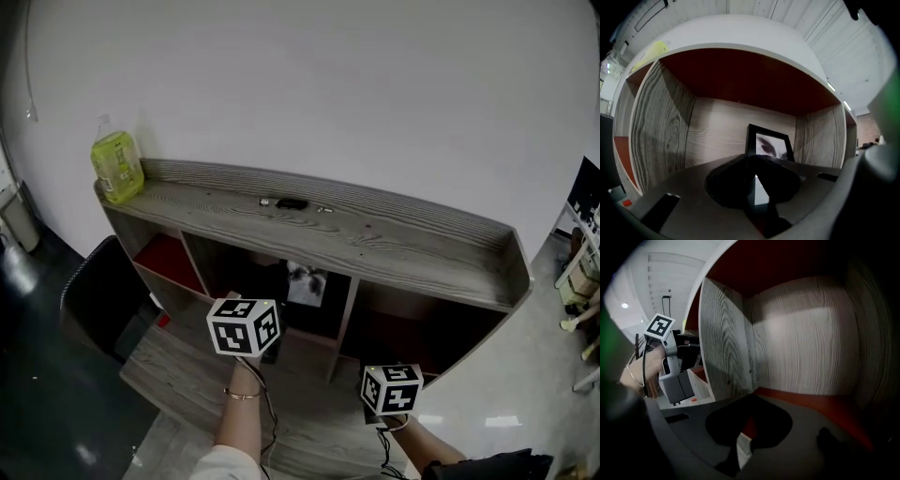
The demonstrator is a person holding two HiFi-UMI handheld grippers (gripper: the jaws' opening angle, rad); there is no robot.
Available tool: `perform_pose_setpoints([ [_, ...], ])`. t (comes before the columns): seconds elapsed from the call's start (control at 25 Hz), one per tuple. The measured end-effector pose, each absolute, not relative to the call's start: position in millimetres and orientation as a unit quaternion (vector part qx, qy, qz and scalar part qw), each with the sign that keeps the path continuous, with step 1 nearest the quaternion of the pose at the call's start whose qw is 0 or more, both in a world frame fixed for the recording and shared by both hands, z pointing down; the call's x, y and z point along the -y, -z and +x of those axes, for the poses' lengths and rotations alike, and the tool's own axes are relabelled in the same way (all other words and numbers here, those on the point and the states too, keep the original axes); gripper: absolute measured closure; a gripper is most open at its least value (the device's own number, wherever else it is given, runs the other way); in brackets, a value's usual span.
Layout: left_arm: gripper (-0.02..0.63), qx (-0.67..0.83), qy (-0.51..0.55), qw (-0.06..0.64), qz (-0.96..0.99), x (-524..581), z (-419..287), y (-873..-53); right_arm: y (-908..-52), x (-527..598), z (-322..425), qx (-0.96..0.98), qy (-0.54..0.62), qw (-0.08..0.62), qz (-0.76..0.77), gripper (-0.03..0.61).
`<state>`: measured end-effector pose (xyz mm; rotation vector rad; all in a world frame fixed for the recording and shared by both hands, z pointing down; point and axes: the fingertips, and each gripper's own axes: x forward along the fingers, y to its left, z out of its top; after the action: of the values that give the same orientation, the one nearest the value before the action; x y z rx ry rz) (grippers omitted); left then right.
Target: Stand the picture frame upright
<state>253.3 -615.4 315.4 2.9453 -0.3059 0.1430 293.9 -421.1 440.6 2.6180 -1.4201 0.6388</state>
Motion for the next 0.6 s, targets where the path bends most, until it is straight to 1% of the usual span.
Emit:
perform_pose_setpoints([
  [0.6, 0.540, 0.107, -0.071, 0.089, 0.988, 624.5, 266.6, -329.4, -427.6, 420.6, 299.2, 0.458, -0.205, 0.061, 0.863, 0.546],
])
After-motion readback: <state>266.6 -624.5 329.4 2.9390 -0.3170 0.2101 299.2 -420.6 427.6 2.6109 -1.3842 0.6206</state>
